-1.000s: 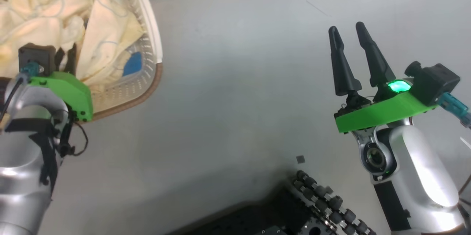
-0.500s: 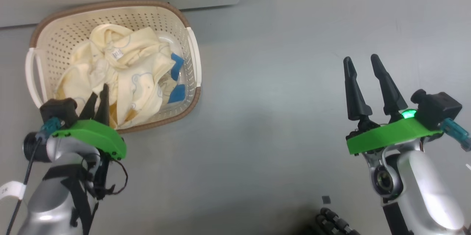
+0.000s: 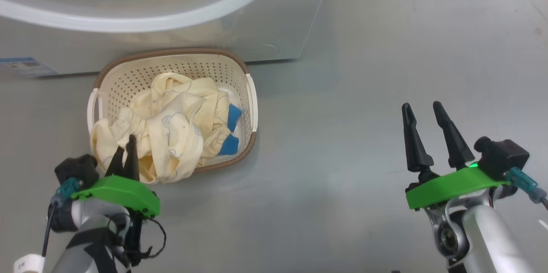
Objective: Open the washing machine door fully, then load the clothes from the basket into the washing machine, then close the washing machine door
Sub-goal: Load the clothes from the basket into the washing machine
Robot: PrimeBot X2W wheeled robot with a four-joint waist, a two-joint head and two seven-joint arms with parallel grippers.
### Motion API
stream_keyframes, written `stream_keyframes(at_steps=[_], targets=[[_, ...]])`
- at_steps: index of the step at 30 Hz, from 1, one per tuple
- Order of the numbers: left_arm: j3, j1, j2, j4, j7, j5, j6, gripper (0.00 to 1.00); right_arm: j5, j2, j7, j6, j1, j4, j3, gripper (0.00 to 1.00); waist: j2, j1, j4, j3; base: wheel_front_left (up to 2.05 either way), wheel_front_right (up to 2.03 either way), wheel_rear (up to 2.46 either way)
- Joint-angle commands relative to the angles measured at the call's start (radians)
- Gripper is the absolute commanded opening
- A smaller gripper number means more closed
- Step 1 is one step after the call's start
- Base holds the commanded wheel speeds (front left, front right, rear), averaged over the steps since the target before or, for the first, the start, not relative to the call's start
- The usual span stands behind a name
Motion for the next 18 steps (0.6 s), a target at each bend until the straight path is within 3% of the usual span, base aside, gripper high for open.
stream_keyframes(at_steps=[1, 18], targets=[[0.037, 0.016, 0.019, -0.031, -0.013, -0.004, 0.007, 0.0, -0.005, -0.01, -0.01, 0.002, 0.015, -0.023, 0.016, 1.0, -0.0001, 0.0001, 0.008, -0.024, 0.0, 0.0, 0.0], [0.107, 0.189, -0.037, -0.172, -0.014, 0.038, 0.029, 0.0, -0.051, -0.01, -0.01, 0.002, 0.108, -0.018, -0.015, 1.0, -0.0001, 0.0001, 0.038, -0.214, 0.0, 0.0, 0.0]])
